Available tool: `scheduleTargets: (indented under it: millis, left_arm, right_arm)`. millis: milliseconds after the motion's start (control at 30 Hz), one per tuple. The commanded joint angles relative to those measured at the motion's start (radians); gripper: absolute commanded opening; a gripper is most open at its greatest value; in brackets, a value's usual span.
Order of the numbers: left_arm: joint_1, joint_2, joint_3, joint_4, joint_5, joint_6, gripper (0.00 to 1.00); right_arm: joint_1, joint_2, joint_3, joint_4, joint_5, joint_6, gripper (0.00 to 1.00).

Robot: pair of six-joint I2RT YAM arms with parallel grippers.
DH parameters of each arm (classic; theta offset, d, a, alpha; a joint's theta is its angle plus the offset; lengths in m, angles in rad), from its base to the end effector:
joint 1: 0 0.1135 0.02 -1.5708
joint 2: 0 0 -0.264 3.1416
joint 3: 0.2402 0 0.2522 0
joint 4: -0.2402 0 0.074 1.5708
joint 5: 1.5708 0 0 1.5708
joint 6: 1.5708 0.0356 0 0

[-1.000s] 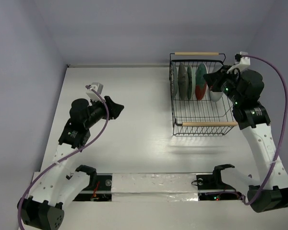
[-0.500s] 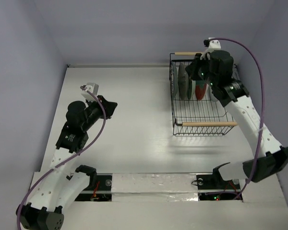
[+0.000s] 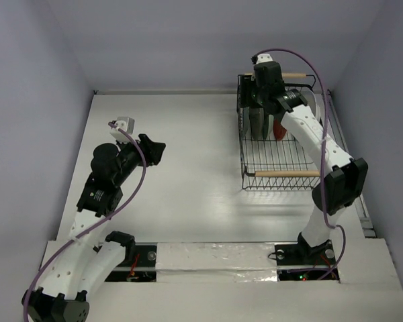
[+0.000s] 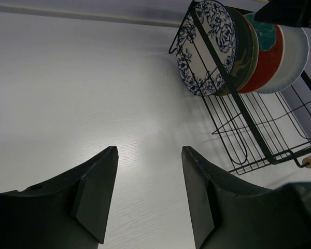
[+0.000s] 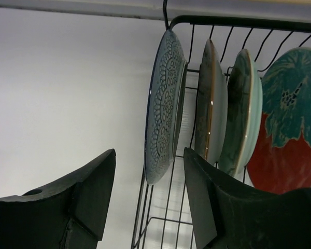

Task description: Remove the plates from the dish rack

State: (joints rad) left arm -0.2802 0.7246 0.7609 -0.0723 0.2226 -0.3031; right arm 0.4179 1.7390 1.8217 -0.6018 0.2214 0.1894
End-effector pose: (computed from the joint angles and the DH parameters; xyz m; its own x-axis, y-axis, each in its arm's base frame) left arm 0.1647 -0.0556 0.3534 -0.1768 -0.2520 -0.9514 0.4495 0.8393 -0.3059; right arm 0.3667 0.1543 0.3999 -0.4870 -0.0153 -0.8733 -0.1323 0.9896 0.0565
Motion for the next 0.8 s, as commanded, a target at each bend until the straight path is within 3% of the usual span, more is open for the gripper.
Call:
scheduleTargets:
  millis: [0, 200, 767]
  left_arm:
    - [-0.002, -0.014, -0.008, 0.026, -0.011, 0.012, 0.50]
    - [-0.002, -0.022, -0.008, 0.026, -0.006, 0.013, 0.58]
    - [-0.002, -0.037, -0.011, 0.025, 0.004, 0.013, 0.59]
  right_arm:
    - [0.007, 0.042, 0.086, -0.036, 0.064, -0.019, 0.60]
    - [0.016, 0.137, 0.162, -0.061, 0.102, -0.024, 0.58]
    - [0.064, 0.332, 0.297, -0.118, 0.398, -0.027, 0.41]
